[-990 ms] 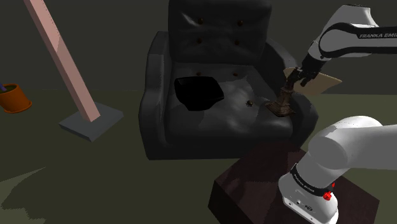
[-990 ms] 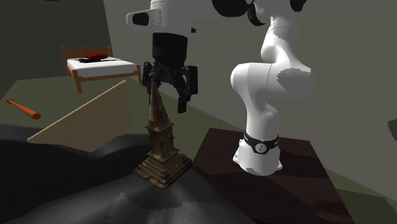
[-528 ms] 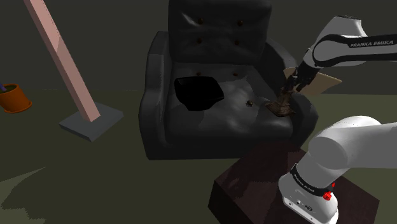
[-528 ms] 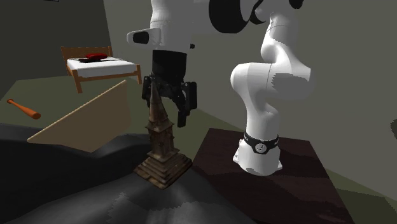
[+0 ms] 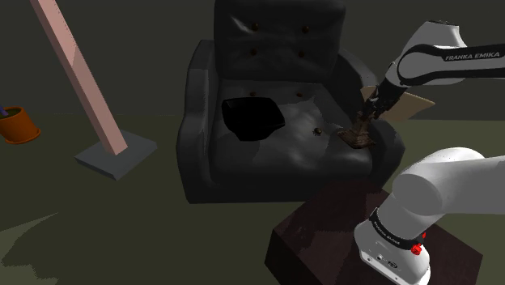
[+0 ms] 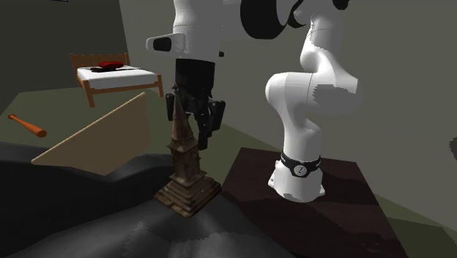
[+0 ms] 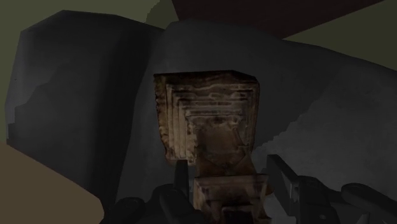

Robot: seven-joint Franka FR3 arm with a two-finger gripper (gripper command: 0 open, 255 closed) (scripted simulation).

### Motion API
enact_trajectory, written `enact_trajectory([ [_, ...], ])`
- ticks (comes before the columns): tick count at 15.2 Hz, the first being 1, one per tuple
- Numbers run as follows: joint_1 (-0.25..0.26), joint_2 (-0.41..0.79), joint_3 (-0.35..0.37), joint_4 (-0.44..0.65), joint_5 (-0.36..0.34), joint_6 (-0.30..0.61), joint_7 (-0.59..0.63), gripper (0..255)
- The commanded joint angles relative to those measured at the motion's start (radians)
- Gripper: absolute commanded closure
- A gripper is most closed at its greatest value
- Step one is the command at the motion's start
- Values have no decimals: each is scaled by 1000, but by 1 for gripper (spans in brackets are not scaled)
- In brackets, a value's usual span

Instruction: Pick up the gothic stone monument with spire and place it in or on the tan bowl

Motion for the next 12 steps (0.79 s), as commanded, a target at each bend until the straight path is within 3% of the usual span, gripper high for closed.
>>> enact_trajectory([
  [1,0,0,0,0,0,0,0,255],
  [8,0,0,0,0,0,0,0,255],
  [12,6,-20,23,42,19,-61,0,255],
])
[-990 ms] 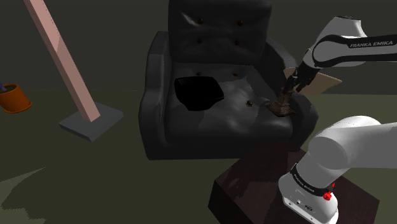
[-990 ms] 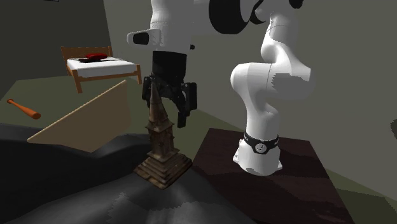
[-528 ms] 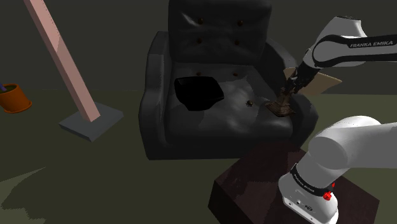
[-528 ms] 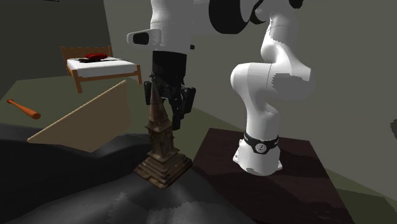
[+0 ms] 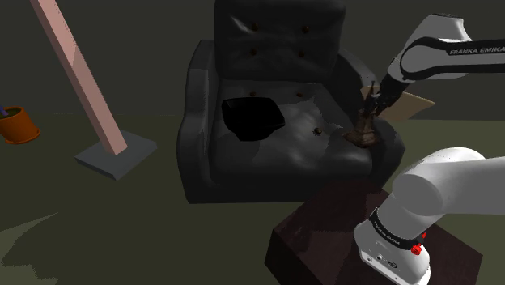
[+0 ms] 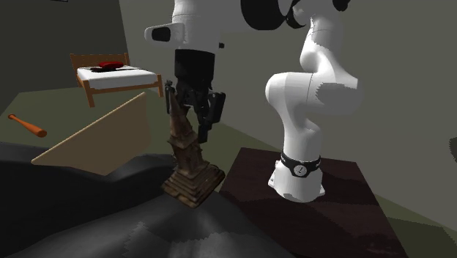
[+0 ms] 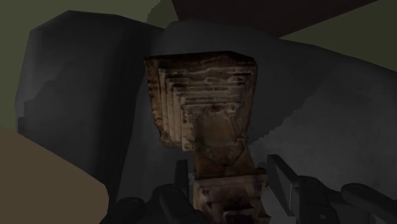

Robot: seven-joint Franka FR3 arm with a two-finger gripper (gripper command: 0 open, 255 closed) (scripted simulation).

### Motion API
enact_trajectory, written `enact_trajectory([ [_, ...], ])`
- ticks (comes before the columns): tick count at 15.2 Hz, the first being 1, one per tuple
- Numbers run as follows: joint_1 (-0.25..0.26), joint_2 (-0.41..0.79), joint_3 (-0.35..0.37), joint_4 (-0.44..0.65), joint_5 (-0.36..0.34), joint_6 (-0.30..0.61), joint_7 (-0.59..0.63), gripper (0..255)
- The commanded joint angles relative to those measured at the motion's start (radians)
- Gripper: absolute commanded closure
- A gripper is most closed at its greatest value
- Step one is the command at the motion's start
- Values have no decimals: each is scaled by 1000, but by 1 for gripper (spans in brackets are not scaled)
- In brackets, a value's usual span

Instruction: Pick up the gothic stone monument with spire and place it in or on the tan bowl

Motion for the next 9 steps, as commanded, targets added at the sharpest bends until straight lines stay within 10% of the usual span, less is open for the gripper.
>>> enact_trajectory([
  [1,2,-9,10,22,9,-30,-2,255],
  [9,16,-28,50,115,44,-141,-3,255],
])
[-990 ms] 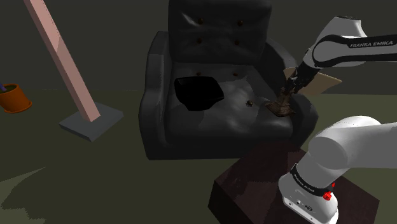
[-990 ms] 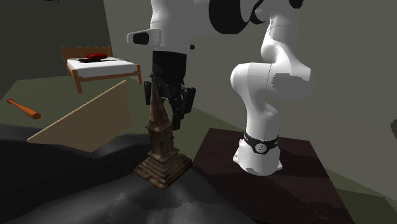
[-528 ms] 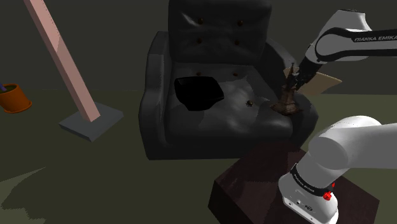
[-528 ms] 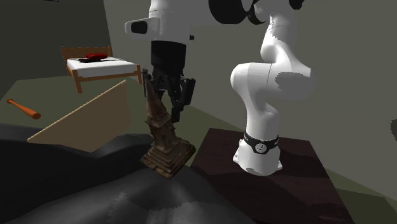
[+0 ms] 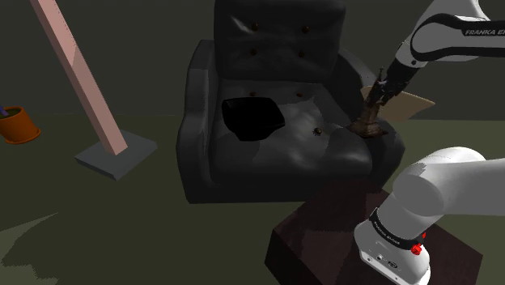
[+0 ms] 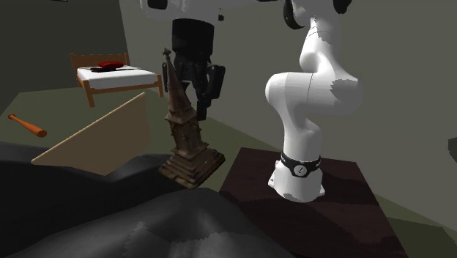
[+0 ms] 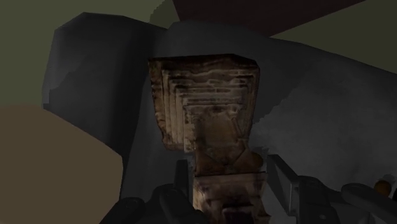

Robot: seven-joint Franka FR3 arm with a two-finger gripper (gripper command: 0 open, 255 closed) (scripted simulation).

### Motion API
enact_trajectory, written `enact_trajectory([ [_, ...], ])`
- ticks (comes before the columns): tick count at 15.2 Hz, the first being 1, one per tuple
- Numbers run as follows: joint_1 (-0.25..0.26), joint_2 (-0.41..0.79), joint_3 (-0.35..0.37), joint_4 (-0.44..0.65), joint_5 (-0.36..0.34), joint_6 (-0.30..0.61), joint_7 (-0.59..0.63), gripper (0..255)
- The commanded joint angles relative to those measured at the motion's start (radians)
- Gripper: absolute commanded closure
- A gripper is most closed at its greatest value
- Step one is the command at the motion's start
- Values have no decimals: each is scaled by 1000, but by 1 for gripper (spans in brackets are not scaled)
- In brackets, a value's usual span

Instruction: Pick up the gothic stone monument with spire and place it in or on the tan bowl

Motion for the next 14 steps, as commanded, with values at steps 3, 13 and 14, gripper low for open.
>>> enact_trajectory([
  [3,8,-2,18,51,17,-52,0,255],
  [13,27,9,57,186,54,-177,-3,255],
  [14,29,11,60,201,57,-189,-4,255],
])
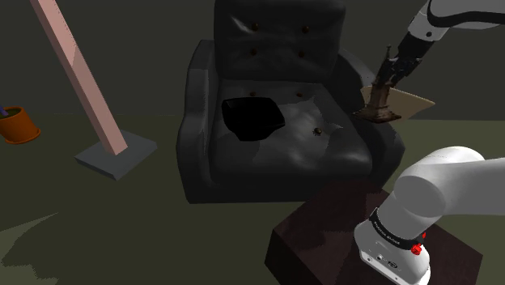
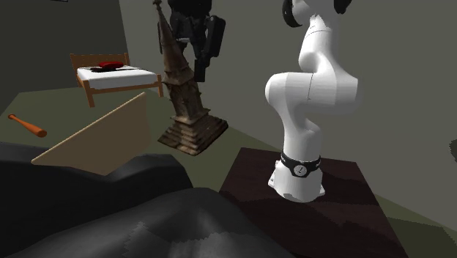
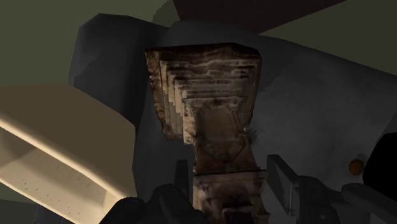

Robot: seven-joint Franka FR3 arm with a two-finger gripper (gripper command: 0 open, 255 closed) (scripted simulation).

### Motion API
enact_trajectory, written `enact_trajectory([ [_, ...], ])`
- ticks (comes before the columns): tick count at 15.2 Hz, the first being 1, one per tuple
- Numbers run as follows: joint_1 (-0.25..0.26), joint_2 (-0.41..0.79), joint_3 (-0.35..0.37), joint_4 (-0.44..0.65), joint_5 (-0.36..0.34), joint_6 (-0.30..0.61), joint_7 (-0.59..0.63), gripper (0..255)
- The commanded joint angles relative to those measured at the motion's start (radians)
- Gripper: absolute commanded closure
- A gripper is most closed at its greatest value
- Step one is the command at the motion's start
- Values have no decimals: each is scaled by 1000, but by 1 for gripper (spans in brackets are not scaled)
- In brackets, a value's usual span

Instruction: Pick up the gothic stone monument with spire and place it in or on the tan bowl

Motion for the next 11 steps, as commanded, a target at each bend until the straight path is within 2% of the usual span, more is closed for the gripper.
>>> enact_trajectory([
  [1,3,5,5,31,6,-25,-3,255],
  [11,22,42,32,185,36,-142,-9,255],
])
